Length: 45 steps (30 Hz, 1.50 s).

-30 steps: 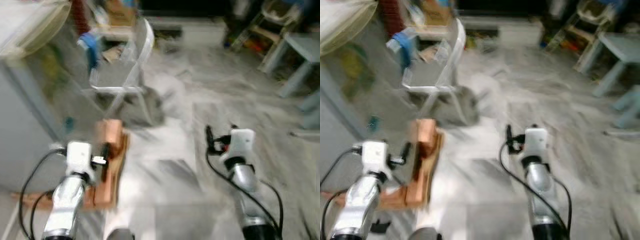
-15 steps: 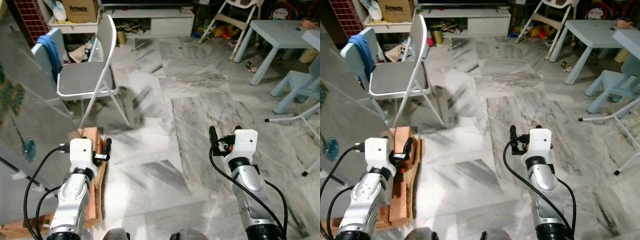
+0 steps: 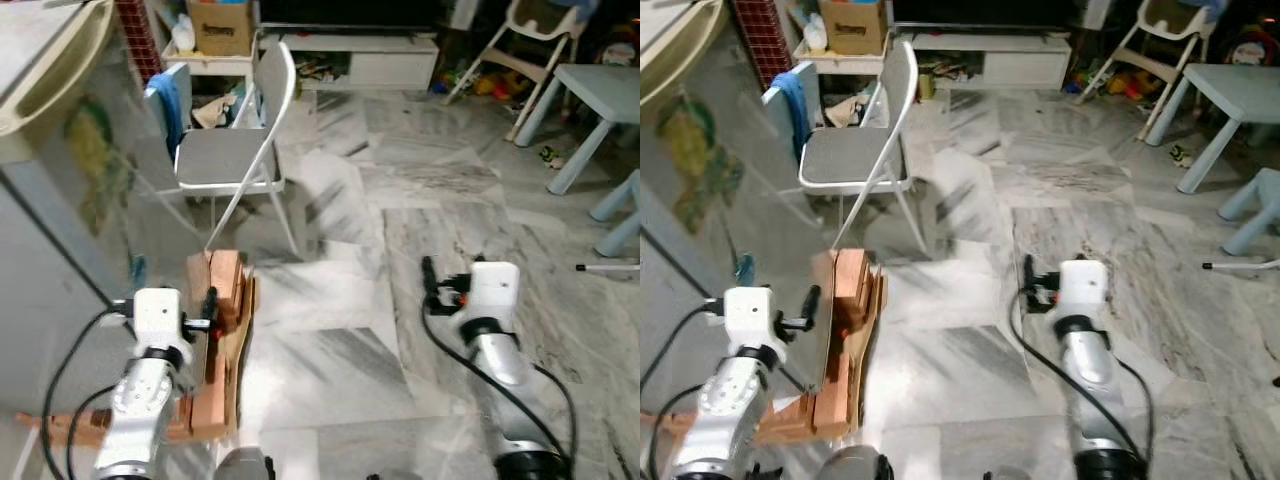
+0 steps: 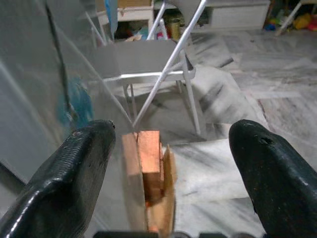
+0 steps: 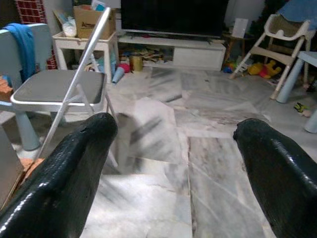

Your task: Restocking fridge

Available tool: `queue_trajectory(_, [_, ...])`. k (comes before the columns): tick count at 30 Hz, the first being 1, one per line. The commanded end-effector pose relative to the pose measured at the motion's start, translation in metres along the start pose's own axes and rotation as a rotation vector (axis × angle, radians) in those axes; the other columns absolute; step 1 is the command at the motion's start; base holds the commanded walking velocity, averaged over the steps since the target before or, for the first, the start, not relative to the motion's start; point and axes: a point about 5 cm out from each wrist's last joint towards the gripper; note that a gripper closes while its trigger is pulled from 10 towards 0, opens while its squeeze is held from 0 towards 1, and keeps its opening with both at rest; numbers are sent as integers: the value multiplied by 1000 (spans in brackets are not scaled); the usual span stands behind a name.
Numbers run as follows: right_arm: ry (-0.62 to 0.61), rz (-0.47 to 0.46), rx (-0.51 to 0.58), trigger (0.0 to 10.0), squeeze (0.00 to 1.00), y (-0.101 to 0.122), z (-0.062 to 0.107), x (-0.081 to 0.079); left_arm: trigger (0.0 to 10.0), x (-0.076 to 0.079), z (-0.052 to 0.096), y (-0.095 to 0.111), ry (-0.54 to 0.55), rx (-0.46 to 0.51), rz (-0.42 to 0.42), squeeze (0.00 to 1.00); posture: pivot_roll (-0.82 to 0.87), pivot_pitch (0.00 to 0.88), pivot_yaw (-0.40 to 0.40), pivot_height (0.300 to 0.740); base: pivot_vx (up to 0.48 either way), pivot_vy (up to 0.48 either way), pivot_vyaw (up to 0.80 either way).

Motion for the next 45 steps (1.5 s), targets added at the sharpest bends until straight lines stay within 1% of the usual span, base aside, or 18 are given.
queue_trajectory(1, [-34,10,-2,10000,0,1,3,10,10000,7,-2,5,-28,21,5,0,31,0,-14,740,0,461,0])
queue_trajectory(3, [-34,9,-3,10000,0,1,3,10,10000,7,-2,5,-29,24,7,0,30,0,-14,740,0,465,0])
queue_trajectory(7, [-33,5,-5,10000,0,0,3,11,10000,7,-1,7,-38,38,-2,0,32,0,-14,740,0,0,0])
queue_trajectory(9, [-32,4,-6,10000,0,0,3,11,10000,6,2,6,-57,43,-30,0,33,0,-15,740,0,0,0])
queue_trajectory(12, [-31,2,-8,10000,0,0,3,11,10000,3,6,1,-64,17,-60,0,36,0,-15,740,0,0,0])
queue_trajectory(14, [-30,0,-11,10000,0,-1,3,11,10000,-7,12,-6,-59,-16,-82,0,40,0,-17,740,0,0,0])
queue_trajectory(15, [-30,0,-12,10000,0,-1,3,12,10000,-10,13,-8,-58,-25,-83,0,41,0,-17,740,0,0,0])
queue_trajectory(17, [-30,1,-13,10000,0,-1,3,12,10000,-13,15,-8,-57,-29,-47,0,43,0,-17,740,0,0,0])
queue_trajectory(20, [-27,8,-17,10000,0,-2,3,12,10000,-19,19,-4,-3,-14,-43,0,47,0,-20,740,0,0,0])
queue_trajectory(24, [-24,8,-20,10000,0,-2,4,12,10000,-19,23,-3,37,-11,-38,0,50,0,-22,740,0,0,0])
queue_trajectory(25, [-21,8,-21,10000,0,-1,3,12,10000,-17,24,-1,41,5,-32,0,50,0,-25,740,0,0,0])
queue_trajectory(29, [-18,11,-25,10000,0,-2,3,12,10000,-10,21,3,28,19,-9,0,48,0,-29,740,0,0,0])
queue_trajectory(31, [-16,11,-26,10000,0,-2,3,12,10000,-10,13,7,39,30,-20,0,48,0,-30,740,0,0,0])
queue_trajectory(34, [-15,10,-26,10000,0,-1,3,12,10000,-10,8,9,48,33,-28,0,47,0,-30,740,0,0,0])
queue_trajectory(36, [1,-4,-28,10000,0,-1,4,11,10000,-17,-1,11,76,28,-52,0,36,0,-23,740,0,0,0])
queue_trajectory(38, [5,-11,-29,10000,0,-1,5,11,10000,-19,-2,11,80,25,-59,0,35,0,-22,740,0,0,0])
queue_trajectory(41, [17,-23,-36,10000,0,-2,6,12,10000,-29,-5,8,113,-3,-88,0,31,0,-19,740,0,0,0])
queue_trajectory(45, [25,-22,-39,10000,0,-2,7,11,10000,-38,-5,6,152,-17,-113,0,34,0,-18,740,0,0,0])
Point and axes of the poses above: a point about 5 cm out from each wrist's last joint towards the gripper, its own z axis pointing back from the gripper into the wrist, its own y axis along the axis of the wrist's last joint, x = y × z, and after that the axes turned 10 degrees about -z, right-handed
